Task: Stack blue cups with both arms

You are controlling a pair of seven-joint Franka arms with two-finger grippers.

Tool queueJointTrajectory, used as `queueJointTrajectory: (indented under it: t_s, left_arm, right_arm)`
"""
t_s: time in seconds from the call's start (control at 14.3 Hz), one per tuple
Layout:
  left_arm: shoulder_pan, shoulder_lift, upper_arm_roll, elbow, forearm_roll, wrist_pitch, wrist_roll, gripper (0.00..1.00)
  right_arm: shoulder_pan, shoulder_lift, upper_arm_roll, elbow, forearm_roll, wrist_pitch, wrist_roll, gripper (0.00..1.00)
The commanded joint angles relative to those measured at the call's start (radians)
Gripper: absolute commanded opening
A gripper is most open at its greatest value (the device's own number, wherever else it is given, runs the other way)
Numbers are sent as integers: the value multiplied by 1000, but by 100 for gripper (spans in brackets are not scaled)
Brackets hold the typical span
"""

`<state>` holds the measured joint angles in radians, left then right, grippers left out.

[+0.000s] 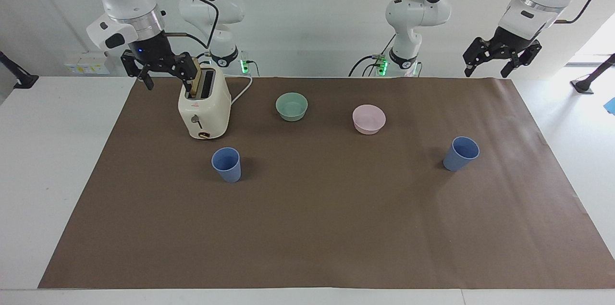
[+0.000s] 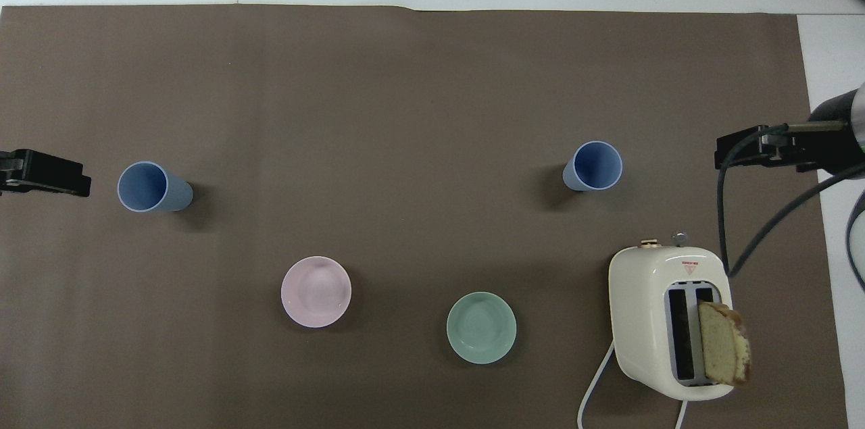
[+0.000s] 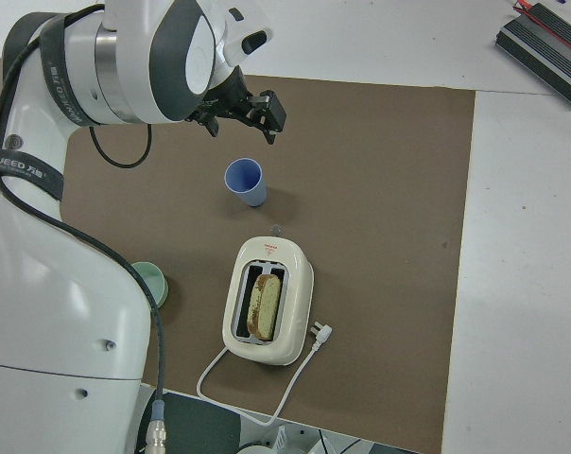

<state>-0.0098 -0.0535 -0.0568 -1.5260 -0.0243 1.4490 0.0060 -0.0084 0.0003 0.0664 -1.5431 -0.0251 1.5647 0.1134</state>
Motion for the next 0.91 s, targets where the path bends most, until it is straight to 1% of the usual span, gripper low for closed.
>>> queueJointTrajectory:
  t_s: [0.0,0.84]
  left_arm:
    - [-7,-37,6,-48,-2,8,-6,100]
    - [-2,-45,6,-63,-2,10,-1,100]
  right_arm:
    - [-16,-20,6,-22,10,6,-12,100]
    - [-16,-20,6,-22,10,5,-12,100]
